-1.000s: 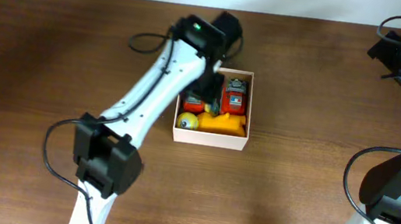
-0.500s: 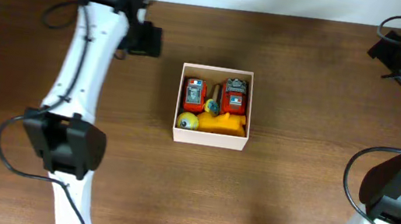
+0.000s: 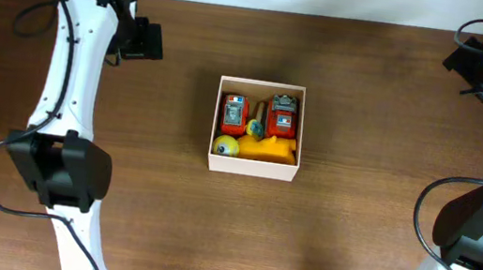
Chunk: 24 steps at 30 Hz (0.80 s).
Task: Pack container
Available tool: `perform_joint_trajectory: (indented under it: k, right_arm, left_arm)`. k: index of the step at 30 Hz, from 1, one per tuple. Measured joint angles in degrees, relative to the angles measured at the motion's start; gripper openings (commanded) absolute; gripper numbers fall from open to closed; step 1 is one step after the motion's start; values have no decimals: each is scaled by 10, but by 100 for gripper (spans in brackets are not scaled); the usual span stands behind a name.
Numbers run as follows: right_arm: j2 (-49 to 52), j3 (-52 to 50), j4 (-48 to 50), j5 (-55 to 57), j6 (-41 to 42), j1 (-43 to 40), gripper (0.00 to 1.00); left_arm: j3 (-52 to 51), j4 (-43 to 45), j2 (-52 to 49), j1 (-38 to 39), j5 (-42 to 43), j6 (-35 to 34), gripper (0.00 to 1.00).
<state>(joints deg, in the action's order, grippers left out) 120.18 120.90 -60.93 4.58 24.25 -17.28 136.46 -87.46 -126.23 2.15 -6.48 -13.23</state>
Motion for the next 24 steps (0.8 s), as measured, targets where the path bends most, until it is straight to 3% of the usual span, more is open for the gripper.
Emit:
perform_joint_trajectory:
  k: [7, 12, 18, 24]
  right_arm:
    - [0, 0, 0, 0, 0, 0, 99]
    - [0, 0, 0, 0, 0, 0, 99]
    - [0, 0, 0, 0, 0, 0, 99]
    - [0, 0, 0, 0, 0, 0, 99]
  left_arm:
    - [0, 19, 0, -7, 6, 0, 99]
    - [-9, 153, 33, -6, 7, -1, 99]
    - [-97, 370, 223, -6, 6, 19, 99]
    - [-318, 505, 466, -8, -2, 58, 99]
